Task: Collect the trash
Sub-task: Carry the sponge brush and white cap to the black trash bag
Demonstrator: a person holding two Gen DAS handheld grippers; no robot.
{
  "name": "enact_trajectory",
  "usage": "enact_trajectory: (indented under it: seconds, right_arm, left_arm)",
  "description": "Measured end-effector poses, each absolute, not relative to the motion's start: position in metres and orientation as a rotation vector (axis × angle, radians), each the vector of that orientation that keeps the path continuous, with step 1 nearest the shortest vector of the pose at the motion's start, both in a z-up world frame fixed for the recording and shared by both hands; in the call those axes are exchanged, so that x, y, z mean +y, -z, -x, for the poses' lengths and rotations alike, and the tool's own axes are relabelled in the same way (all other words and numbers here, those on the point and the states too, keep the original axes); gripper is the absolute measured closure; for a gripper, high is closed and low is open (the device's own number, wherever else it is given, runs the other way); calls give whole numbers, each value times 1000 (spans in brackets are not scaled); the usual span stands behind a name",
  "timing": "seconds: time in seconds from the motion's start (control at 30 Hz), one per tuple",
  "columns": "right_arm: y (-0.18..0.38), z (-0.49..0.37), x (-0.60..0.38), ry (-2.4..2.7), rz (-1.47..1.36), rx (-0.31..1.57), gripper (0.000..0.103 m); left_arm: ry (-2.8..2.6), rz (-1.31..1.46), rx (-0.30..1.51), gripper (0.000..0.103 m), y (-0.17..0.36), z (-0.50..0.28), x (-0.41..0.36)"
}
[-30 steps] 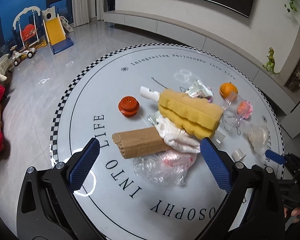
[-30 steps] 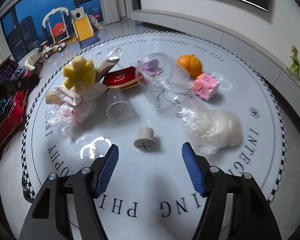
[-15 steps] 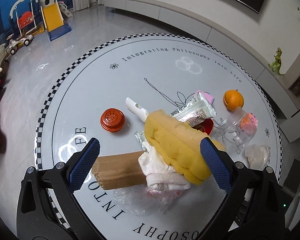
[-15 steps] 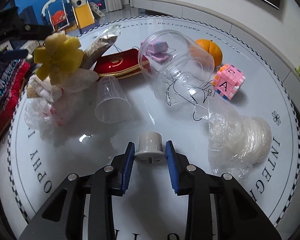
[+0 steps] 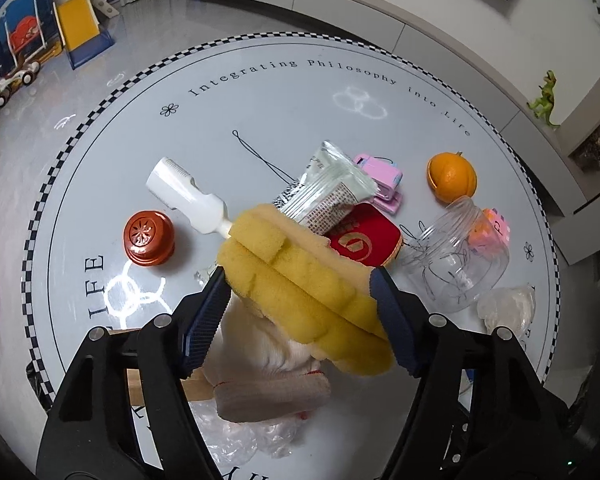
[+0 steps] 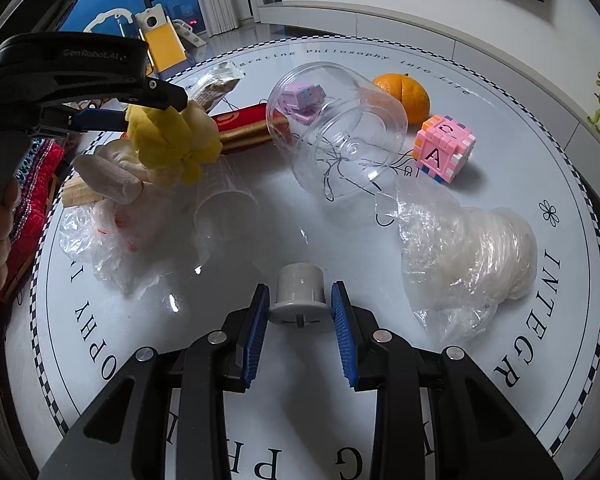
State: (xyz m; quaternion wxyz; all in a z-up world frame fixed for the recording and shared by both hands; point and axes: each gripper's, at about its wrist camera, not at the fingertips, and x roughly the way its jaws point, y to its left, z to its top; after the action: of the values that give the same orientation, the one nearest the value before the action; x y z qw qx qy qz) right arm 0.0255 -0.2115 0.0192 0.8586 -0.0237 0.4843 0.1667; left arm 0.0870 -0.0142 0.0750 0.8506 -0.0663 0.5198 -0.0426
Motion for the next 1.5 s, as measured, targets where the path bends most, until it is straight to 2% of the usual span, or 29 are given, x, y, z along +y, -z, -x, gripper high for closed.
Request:
enact_trajectory:
  seconds: [0.13,0.43,0.7,1.07,1.5]
  right_arm:
    - [-24,-24,-215,-351,31,1001,69]
    - [-51,-6,-203,-391,22,947,69]
    - [-70,25,-157,-449,76,906,69]
    - [-84,63,-84,-565,144,860,69]
    - [-77,109,14,-732,223,859,69]
  left_arm:
    - [136,208,1067,46,-78,-80,-7]
    - [158,185,943,47,-125,-38,9]
    - [100,170,887,47,-137,19,47]
    - [-43,181,855,47,-118,97,110]
    - [-205,237,905,46,-59,173,180]
